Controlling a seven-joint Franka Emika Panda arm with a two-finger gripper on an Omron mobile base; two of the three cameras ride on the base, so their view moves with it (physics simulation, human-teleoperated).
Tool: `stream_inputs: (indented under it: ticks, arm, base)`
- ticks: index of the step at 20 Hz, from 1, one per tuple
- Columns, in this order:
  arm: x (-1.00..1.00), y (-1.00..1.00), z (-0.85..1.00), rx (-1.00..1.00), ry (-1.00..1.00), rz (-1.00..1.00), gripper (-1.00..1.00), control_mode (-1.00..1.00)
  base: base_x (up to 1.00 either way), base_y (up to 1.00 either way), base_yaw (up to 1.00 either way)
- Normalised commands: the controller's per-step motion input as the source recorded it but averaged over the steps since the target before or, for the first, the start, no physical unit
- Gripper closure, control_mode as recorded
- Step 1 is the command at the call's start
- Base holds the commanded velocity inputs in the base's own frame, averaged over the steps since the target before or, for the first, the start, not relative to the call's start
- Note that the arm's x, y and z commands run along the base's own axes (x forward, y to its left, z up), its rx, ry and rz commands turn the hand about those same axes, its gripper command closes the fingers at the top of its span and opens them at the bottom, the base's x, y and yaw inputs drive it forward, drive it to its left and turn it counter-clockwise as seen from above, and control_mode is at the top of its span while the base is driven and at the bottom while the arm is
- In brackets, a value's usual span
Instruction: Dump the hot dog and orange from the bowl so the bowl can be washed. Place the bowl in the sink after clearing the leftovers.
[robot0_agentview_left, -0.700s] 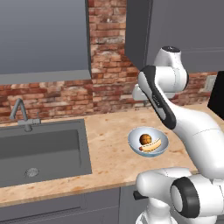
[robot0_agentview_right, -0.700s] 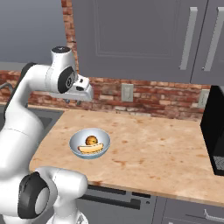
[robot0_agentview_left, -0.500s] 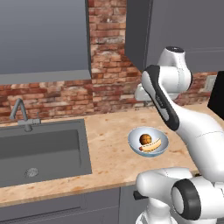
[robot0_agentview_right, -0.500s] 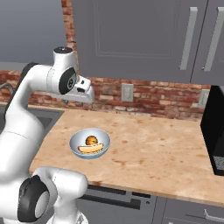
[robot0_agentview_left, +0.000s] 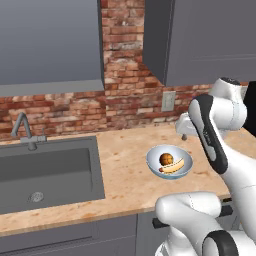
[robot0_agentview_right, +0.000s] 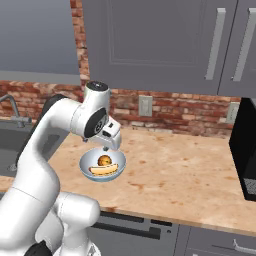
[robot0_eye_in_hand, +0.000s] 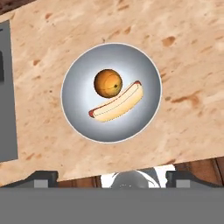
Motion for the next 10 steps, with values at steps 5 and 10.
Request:
stream_inputs:
  ticks: [5, 10]
  arm:
    - [-0.19, -0.80, -0.88, 0.15, 0.15, -0.16, -1.00, -1.00]
    - [0.36, -0.07, -0.21, 0.03, 0.00, 0.00, -1.00, -1.00]
  base:
    - [0.00, 0.00, 0.00]
    - [0.00, 0.00, 0.00]
